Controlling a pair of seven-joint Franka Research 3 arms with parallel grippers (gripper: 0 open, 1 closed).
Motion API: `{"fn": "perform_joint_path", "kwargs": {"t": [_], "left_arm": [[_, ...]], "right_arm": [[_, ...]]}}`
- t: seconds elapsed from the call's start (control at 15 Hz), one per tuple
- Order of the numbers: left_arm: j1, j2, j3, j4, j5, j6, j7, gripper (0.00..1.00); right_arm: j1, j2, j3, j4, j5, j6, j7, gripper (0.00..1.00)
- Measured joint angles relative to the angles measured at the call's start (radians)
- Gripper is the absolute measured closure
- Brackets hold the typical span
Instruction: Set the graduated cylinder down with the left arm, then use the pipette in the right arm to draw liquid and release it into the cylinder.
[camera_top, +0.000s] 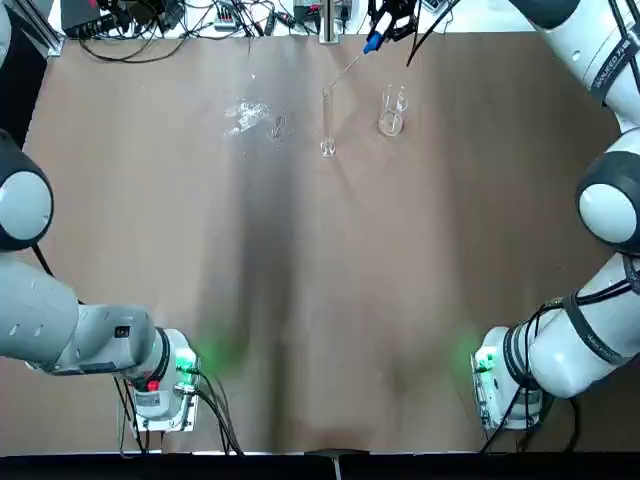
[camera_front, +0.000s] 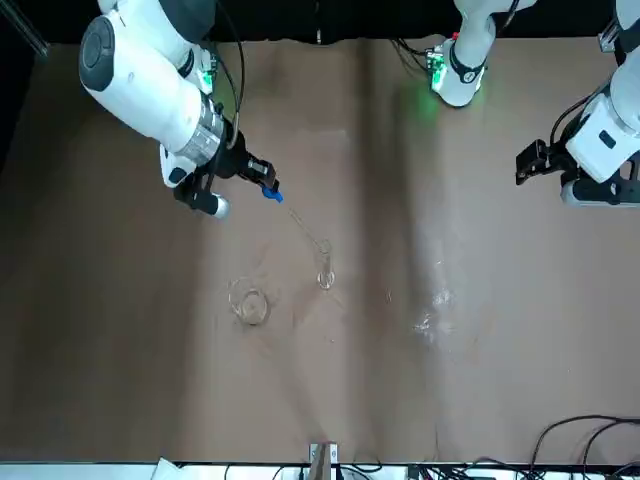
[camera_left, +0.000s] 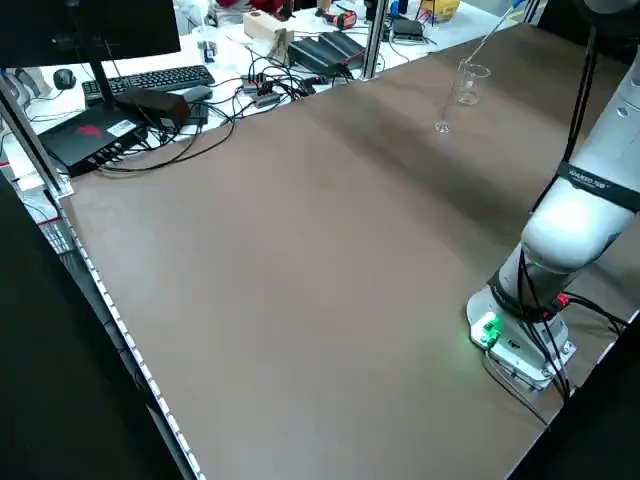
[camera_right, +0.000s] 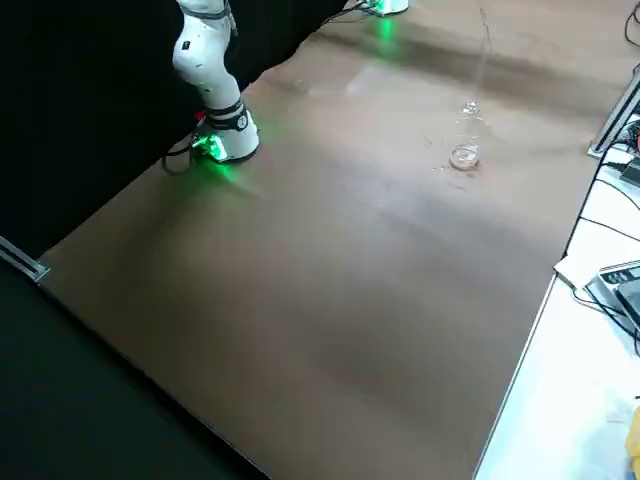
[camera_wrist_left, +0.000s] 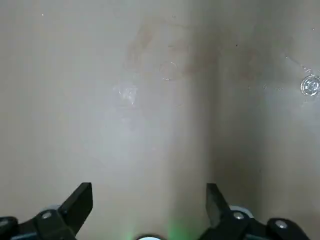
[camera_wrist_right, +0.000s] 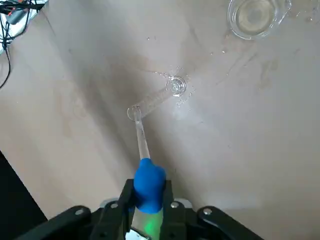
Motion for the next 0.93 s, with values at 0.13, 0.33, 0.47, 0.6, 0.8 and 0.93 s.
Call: {"fn": "perform_joint_path", "kwargs": {"t": [0.13, 0.33, 0.47, 0.6, 0.8, 0.93], "left_arm": [[0.0, 0.0, 0.0, -0.001, 0.0, 0.0, 0.0, 0.0], [0.0, 0.001, 0.0, -0.001, 0.0, 0.0, 0.0, 0.0], [0.0, 0.002, 0.0, -0.001, 0.0, 0.0, 0.0, 0.0], [0.0, 0.002, 0.0, -0.001, 0.0, 0.0, 0.0, 0.0], [0.0, 0.002, 0.0, -0.001, 0.0, 0.0, 0.0, 0.0], [0.0, 0.002, 0.0, -0.001, 0.0, 0.0, 0.001, 0.0]], "right_arm": [[0.0, 0.0, -0.001, 0.0, 0.0, 0.0, 0.0, 0.74], [0.0, 0.0, -0.001, 0.0, 0.0, 0.0, 0.0, 0.74], [0.0, 0.001, 0.0, 0.0, 0.0, 0.0, 0.0, 0.74], [0.002, 0.006, 0.0, 0.0, -0.003, 0.0, 0.0, 0.74], [0.007, 0.009, 0.001, 0.0, -0.006, 0.0, 0.0, 0.74], [0.012, 0.01, 0.001, 0.0, -0.008, 0.0, 0.0, 0.74]]}}
